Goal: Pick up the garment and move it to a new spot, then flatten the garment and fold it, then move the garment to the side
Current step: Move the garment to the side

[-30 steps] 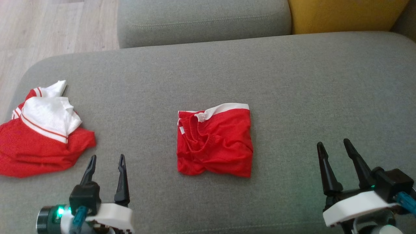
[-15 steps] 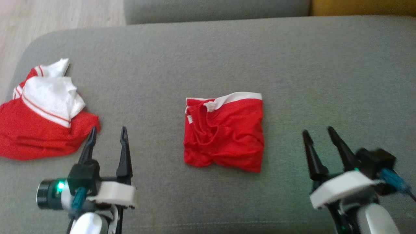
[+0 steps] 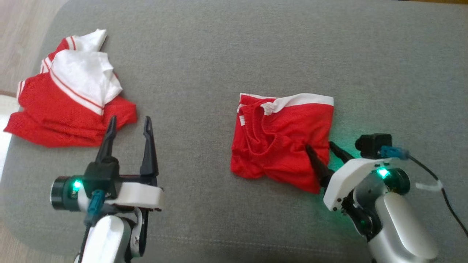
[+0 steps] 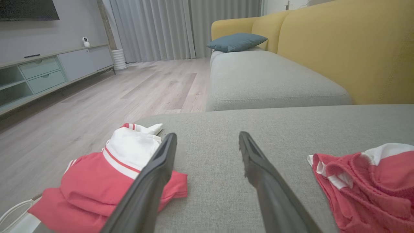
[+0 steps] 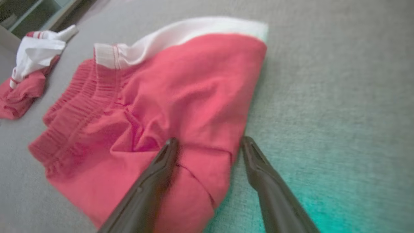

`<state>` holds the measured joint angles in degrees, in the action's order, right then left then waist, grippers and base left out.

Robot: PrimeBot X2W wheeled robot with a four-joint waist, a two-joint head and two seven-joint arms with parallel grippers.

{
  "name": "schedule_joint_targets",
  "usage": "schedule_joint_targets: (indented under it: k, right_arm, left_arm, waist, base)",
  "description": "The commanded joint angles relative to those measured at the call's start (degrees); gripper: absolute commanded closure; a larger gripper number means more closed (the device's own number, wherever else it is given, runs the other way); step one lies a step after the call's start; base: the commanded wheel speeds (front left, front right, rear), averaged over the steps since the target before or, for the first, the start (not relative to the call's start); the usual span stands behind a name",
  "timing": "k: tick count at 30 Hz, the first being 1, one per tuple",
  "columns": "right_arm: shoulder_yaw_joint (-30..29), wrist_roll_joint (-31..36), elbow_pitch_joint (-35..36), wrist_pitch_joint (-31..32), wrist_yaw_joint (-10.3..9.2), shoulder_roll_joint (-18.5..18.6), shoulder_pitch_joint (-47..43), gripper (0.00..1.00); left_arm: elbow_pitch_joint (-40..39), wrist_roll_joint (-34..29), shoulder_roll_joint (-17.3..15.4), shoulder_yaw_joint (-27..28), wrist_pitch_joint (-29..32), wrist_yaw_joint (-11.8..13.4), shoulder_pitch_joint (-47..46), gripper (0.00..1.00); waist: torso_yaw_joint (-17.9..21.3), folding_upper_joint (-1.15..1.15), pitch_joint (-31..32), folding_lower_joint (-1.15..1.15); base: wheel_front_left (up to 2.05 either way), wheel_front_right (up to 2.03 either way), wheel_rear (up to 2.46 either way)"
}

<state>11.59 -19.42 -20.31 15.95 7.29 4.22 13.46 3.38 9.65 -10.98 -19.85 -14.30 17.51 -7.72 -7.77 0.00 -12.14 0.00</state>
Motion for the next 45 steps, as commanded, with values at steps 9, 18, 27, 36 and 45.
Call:
schedule_joint_targets:
  k: [9,18,27,36,45]
  right_arm:
    - [5.03,-4.40,-0.24,5.93,0.20,1.67,4.30,1.00]
    - [10.04,-3.21,5.90,3.04,0.20,6.83,3.61,1.00]
    - [11.99,-3.14,6.50,1.30,0.20,16.50,6.28,1.00]
    - [7.47,-4.54,0.04,-2.60,0.20,23.94,11.98,1.00]
    - [2.46,-5.47,-5.63,-4.77,0.20,29.39,18.08,1.00]
  left_arm:
    - [-2.27,-1.46,0.31,2.44,-0.69,-0.44,-2.35,0.00]
    - [-3.33,-2.37,-0.23,3.30,-0.69,-1.16,-1.95,0.00]
    - [-3.22,-3.52,-0.19,1.41,-0.70,-3.03,-4.39,0.00]
    - [-1.87,-4.95,-0.85,-1.23,-0.61,-5.44,-8.15,0.00]
    - [-2.44,-7.30,-1.26,-4.30,0.47,-7.87,-14.43,0.00]
  waist:
    - [-0.17,0.00,-0.37,0.00]
    - [7.61,0.00,-0.67,0.00]
    - [17.77,0.00,-2.48,0.00]
    - [21.74,0.00,-4.63,0.00]
    - [21.98,0.00,-8.90,0.00]
  base:
    - [0.00,0.00,0.00]
    - [0.00,0.00,0.00]
    - [0.00,0.00,0.00]
    - [0.00,0.00,0.00]
    - [0.00,0.00,0.00]
